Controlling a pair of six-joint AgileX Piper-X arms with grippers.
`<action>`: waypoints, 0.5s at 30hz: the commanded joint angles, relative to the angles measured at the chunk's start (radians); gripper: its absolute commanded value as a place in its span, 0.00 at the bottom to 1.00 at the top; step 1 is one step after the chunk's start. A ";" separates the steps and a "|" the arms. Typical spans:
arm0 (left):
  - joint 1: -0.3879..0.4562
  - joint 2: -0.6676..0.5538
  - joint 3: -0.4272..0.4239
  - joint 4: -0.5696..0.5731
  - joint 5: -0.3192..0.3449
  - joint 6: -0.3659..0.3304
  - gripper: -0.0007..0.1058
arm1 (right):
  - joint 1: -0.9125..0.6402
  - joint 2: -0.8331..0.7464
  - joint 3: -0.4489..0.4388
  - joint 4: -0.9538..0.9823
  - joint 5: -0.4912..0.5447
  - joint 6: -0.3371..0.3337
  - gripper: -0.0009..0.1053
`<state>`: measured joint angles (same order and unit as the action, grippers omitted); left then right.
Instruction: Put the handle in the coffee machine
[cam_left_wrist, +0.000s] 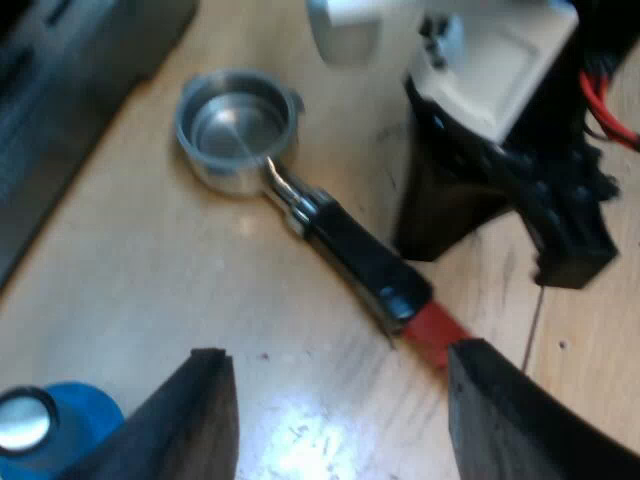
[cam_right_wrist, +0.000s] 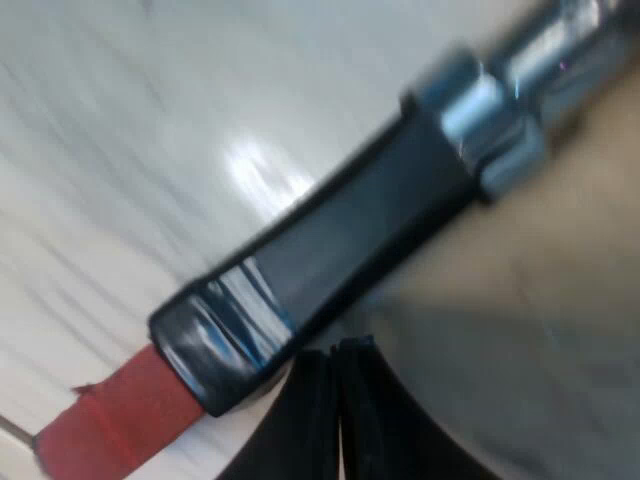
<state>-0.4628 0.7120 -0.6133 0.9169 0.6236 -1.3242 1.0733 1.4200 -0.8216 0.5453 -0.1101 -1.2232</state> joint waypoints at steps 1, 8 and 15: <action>0.001 -0.006 -0.001 0.021 0.000 0.010 0.48 | 0.000 0.000 0.001 -0.107 0.010 0.038 0.01; 0.001 -0.006 -0.001 0.060 0.000 0.023 0.48 | 0.000 0.000 0.001 -0.267 0.080 0.039 0.01; 0.001 -0.006 -0.001 0.103 -0.002 0.025 0.48 | 0.000 -0.015 -0.002 -0.267 0.043 0.034 0.01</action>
<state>-0.4628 0.7120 -0.6133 1.0096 0.6198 -1.3037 1.0733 1.4200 -0.8216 0.2859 -0.0575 -1.1808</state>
